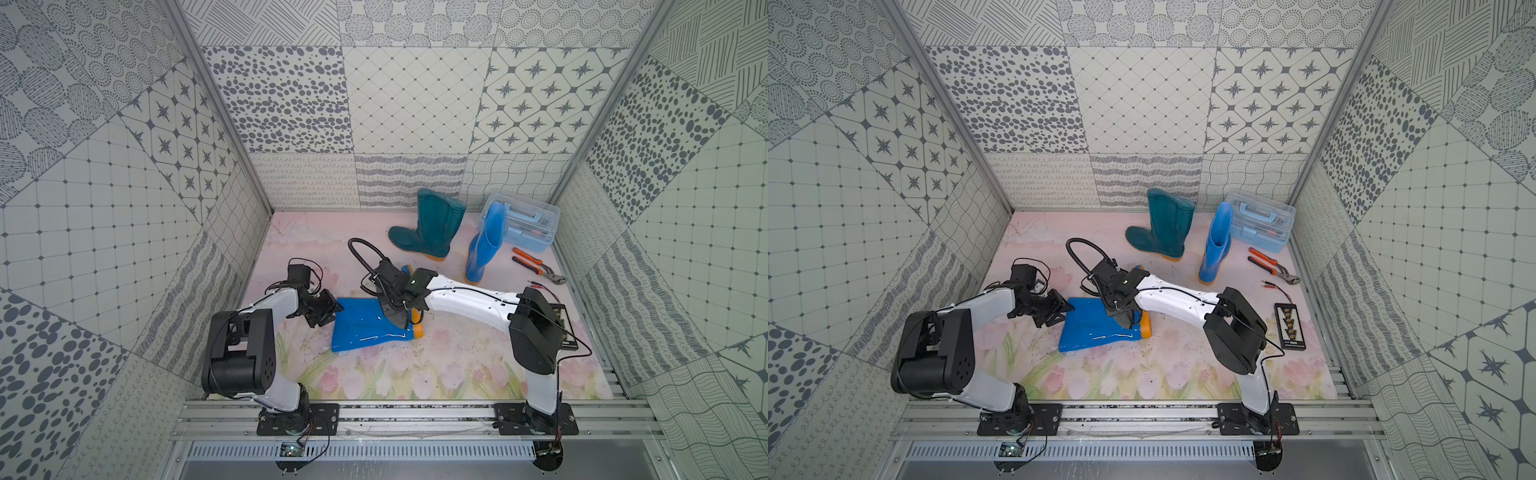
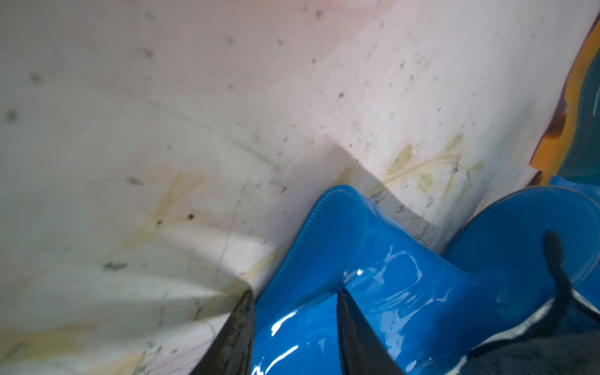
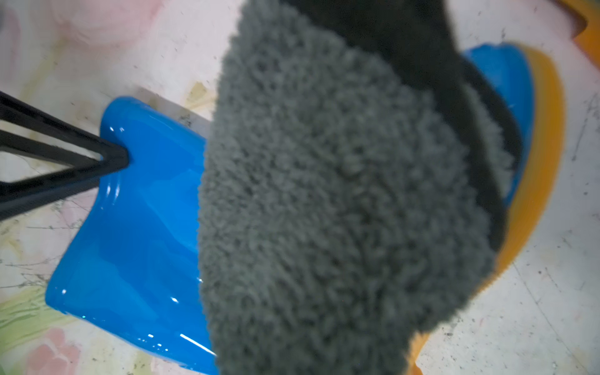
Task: Wipe the rubber boots with a cloth
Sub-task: Wipe the dirt off the rubber boot.
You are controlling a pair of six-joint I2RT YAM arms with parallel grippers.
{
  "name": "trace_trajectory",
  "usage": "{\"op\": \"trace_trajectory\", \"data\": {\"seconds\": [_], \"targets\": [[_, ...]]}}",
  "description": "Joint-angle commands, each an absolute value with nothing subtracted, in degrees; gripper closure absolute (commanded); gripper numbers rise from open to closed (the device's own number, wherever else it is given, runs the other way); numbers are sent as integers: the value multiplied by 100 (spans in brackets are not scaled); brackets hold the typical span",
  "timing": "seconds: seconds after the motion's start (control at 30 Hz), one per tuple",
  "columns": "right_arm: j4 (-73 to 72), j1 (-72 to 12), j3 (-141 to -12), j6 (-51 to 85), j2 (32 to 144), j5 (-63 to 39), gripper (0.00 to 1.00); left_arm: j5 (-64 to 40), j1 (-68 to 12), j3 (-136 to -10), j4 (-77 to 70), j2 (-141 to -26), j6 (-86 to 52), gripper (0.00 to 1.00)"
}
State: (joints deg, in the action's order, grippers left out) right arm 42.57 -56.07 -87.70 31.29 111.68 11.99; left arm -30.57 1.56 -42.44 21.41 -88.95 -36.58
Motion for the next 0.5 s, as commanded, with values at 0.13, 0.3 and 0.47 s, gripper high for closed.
{"op": "trace_trajectory", "data": {"seconds": [0.13,0.3,0.47], "targets": [[4094,-5090,-7202,3275,10405,1076,100,-3966,-139,-4007,1597,-8948,-3770,79],[3620,-5000,-6710,3352,10310,642,100,-3963,-282,-3745,1526,-8700,-3820,94],[3234,-5254,-6709,3662,10545,413,100,-4091,-424,-3622,1211,-8665,-3856,66]]}}
